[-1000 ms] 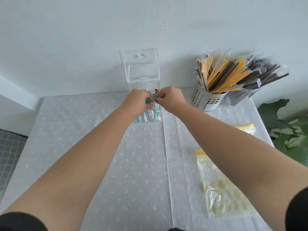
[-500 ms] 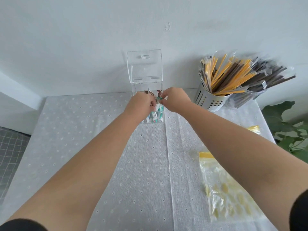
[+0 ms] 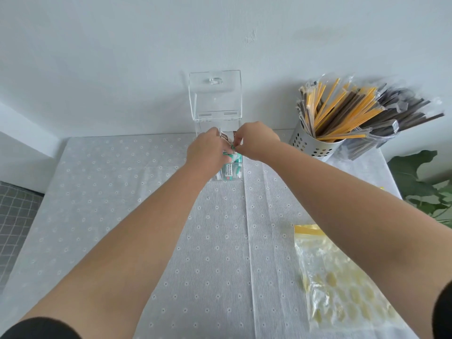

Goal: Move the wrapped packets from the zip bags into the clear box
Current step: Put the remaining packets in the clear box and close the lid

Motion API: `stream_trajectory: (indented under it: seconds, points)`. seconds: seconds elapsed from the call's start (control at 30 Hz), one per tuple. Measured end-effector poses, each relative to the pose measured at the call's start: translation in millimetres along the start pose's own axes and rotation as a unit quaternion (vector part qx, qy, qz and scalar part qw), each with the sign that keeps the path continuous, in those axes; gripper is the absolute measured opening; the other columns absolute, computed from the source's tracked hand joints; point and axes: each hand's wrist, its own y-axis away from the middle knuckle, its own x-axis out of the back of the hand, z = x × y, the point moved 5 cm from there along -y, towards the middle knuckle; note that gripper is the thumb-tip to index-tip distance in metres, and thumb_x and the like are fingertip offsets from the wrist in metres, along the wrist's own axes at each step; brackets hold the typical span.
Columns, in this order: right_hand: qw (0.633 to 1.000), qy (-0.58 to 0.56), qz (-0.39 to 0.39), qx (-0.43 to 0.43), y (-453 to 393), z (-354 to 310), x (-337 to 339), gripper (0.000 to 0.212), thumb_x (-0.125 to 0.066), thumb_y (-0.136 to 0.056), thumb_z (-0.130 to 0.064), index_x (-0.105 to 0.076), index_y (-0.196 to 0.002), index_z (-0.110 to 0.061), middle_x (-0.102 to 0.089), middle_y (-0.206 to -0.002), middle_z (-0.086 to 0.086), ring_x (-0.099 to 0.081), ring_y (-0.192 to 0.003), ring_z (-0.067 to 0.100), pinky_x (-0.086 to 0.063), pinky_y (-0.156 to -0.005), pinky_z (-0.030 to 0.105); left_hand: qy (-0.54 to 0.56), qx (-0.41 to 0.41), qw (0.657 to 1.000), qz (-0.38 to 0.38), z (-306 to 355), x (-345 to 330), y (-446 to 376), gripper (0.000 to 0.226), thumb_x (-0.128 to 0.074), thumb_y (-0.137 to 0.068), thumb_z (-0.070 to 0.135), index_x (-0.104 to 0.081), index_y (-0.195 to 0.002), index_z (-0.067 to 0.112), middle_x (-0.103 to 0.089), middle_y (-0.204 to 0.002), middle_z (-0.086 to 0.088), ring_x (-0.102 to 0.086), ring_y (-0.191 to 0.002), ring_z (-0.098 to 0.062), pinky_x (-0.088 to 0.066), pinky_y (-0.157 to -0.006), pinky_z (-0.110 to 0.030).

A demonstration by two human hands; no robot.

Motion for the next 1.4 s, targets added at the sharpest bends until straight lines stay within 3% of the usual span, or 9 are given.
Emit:
stream_trajectory:
  seconds: [0.17, 0.33, 0.43, 0.63, 0.87, 1.0, 1.1, 1.23, 1.4]
  points:
    - [0.997, 0.078, -0.028, -0.01, -4.7, -3.7, -10.0, 0.011, -0.053, -0.08, -0.013, -0.063, -0.078, -0.013, -0.055, -0.07, 0.002, -0.059, -0.071, 0.028, -0.043, -0.058, 0.027, -0.029, 0.014, 0.999, -0.019, 0.6, -5.3, -6.1, 0.015, -0.072, -0.082, 0.03, -0.077, -0.095, 0.028, -0.055, -0.101, -0.003, -0.058, -0.099, -0.027, -0.049, -0.077, -0.036]
    - [0.991, 0.122, -0.055, 0.0, -3.9, -12.8, -21.9, 0.005, -0.054, -0.081, -0.009, -0.051, -0.081, -0.013, -0.045, -0.068, 0.001, -0.054, -0.075, 0.027, -0.044, -0.063, 0.032, -0.096, 0.077, 0.991, -0.044, 3.9, -0.9, -13.0, 0.004, -0.064, -0.079, 0.019, -0.062, -0.078, 0.016, -0.056, -0.082, 0.0, -0.058, -0.079, -0.025, -0.043, -0.061, -0.031]
    - [0.993, 0.101, -0.065, -0.011, -7.0, -11.5, -23.8, 0.009, -0.053, -0.08, -0.01, -0.047, -0.073, -0.011, -0.044, -0.067, 0.001, -0.054, -0.075, 0.028, -0.043, -0.064, 0.032, -0.119, 0.075, 0.988, -0.067, 7.1, 0.2, -13.1, 0.02, -0.063, -0.08, 0.017, -0.049, -0.066, 0.018, -0.047, -0.074, 0.001, -0.051, -0.077, -0.025, -0.043, -0.064, -0.031]
    - [0.993, 0.097, -0.072, 0.012, -9.4, -3.1, -15.8, 0.034, -0.064, -0.077, -0.034, -0.043, -0.055, -0.018, -0.047, -0.063, 0.0, -0.046, -0.054, 0.016, -0.037, -0.053, 0.027, 0.046, 0.096, 0.993, -0.042, -11.8, 15.9, -6.5, 0.014, -0.065, -0.081, 0.022, -0.076, -0.088, 0.025, -0.065, -0.087, 0.007, -0.063, -0.081, -0.022, -0.05, -0.072, -0.03]
    - [0.987, 0.117, -0.106, 0.026, -0.2, -15.9, -21.6, 0.033, -0.054, -0.089, -0.027, -0.045, -0.061, -0.012, -0.045, -0.066, 0.0, -0.05, -0.071, 0.024, -0.044, -0.062, 0.032, 0.124, 0.058, 0.987, 0.087, -25.4, 9.3, 33.2, 0.022, -0.064, -0.088, 0.017, -0.075, -0.103, 0.028, -0.058, -0.102, -0.002, -0.059, -0.087, -0.021, -0.043, -0.071, -0.029]
    - [0.991, -0.064, -0.114, -0.04, 11.1, -7.0, -1.5, 0.033, -0.057, -0.091, -0.033, -0.069, -0.103, -0.004, -0.065, -0.106, 0.013, -0.061, -0.1, 0.03, -0.049, -0.086, 0.038, 0.2, 0.11, 0.957, 0.179, -45.1, 22.8, 43.3, 0.021, -0.06, -0.088, 0.02, -0.073, -0.102, 0.029, -0.061, -0.103, 0.001, -0.06, -0.082, -0.017, -0.047, -0.073, -0.029]
    - [0.951, -0.273, -0.017, -0.143, 18.7, 15.5, 27.6, 0.031, -0.056, -0.089, -0.025, -0.069, -0.107, -0.003, -0.068, -0.112, 0.021, -0.064, -0.106, 0.037, -0.052, -0.089, 0.043, 0.293, 0.159, 0.913, 0.236, -63.3, 49.5, 35.0, 0.029, -0.053, -0.091, 0.025, -0.066, -0.118, 0.022, -0.065, -0.116, 0.002, -0.062, -0.093, -0.015, -0.048, -0.088, -0.028]
    - [0.874, -0.46, 0.047, -0.15, 23.7, 7.5, 43.4, 0.053, -0.047, -0.092, -0.043, -0.055, -0.131, -0.008, -0.059, -0.133, 0.014, -0.057, -0.119, 0.034, -0.047, -0.101, 0.049, 0.438, 0.135, 0.873, 0.167, -45.3, 75.4, 5.4, 0.049, -0.045, -0.097, 0.039, -0.05, -0.138, 0.013, -0.053, -0.142, -0.003, -0.051, -0.127, -0.016, -0.035, -0.111, -0.033]
    - [0.812, -0.575, 0.04, -0.092, 31.0, -16.4, 50.1, 0.068, -0.041, -0.091, -0.058, -0.038, -0.147, -0.02, -0.038, -0.153, -0.003, -0.035, -0.14, 0.021, -0.025, -0.115, 0.052, 0.508, 0.132, 0.839, 0.144, -33.0, 78.1, -0.1, 0.071, -0.038, -0.088, 0.064, -0.047, -0.142, 0.018, -0.05, -0.145, 0.0, -0.049, -0.131, -0.019, -0.032, -0.113, -0.042]
